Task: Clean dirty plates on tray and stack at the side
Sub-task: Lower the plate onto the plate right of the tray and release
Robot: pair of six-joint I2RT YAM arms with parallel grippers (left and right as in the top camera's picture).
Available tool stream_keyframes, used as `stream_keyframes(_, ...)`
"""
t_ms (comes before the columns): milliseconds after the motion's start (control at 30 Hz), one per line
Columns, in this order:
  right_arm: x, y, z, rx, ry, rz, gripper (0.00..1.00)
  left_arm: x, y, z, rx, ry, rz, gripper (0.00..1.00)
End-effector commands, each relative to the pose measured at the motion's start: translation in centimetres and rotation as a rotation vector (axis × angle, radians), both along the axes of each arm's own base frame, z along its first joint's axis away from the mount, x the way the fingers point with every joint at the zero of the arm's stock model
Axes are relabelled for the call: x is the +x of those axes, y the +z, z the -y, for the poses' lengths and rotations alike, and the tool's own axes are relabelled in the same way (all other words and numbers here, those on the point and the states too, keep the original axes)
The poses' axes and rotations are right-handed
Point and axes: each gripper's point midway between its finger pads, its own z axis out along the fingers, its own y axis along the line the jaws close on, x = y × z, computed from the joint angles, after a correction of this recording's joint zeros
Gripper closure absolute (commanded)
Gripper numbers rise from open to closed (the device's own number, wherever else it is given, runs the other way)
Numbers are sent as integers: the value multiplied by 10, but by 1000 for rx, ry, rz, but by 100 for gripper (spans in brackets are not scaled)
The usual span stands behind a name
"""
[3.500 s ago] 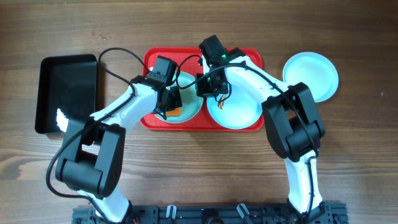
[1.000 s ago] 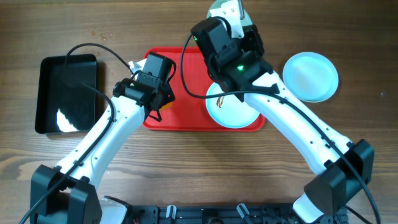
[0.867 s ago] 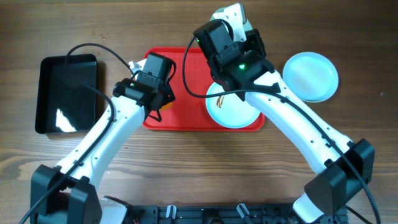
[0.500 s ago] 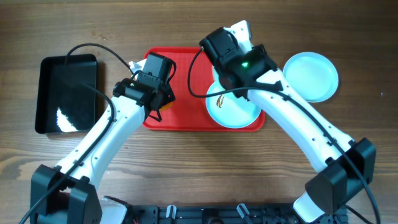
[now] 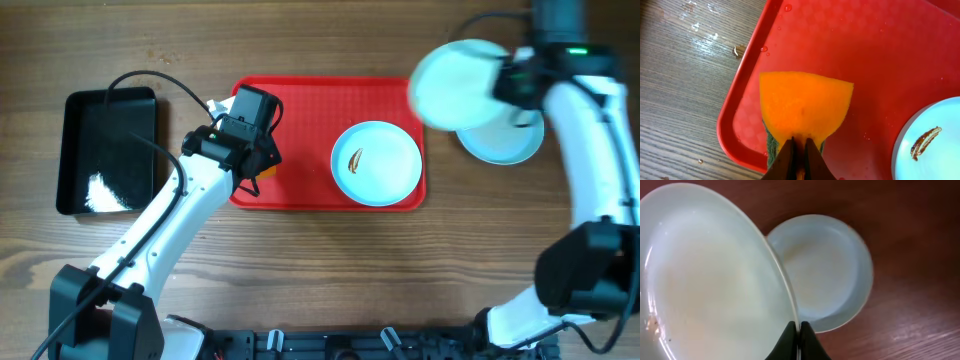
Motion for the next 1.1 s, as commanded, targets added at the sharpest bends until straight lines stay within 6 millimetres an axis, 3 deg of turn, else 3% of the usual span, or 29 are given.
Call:
stream_keyframes(0, -9, -10, 31, 235, -112, 33, 96, 3, 0, -1, -12, 21, 0, 96)
stream_keyframes(100, -23, -23, 72, 239, -226, 42, 96, 2, -1, 1, -21, 17, -4, 96)
stream_keyframes(167, -28, -34, 89, 241, -276, 53, 96, 2, -1, 1, -21, 17, -4, 96)
stream_keyframes(267, -30, -47, 97, 237, -294, 64, 96, 3, -1, 1, -22, 17, -3, 96)
stream_keyframes(467, -25, -62, 92, 238, -292, 83, 92, 3, 0, 1, -23, 17, 0, 96)
stream_keyframes(500, -24, -63, 91, 242, -294, 86, 80, 3, 0, 1, -23, 17, 0, 96)
stream_keyframes(600, -23, -63, 89, 252, -313, 86, 28, 4, 0, 1, -24, 17, 2, 96)
stream_keyframes(700, -25, -63, 88, 256, -313, 79, 20, 5, 0, 2, -25, 17, 6, 96)
stream_keyframes(833, -22, -62, 60, 363, -226, 75, 18, 7, 1, 3, -29, 17, 15, 96)
stream_keyframes(933, -17, -57, 21, 467, -80, 73, 18, 9, 2, 4, -34, 17, 24, 96)
stream_keyframes(1067, -24, -61, -33, 518, 37, -18, 22, 9, 3, 4, -35, 16, 27, 96)
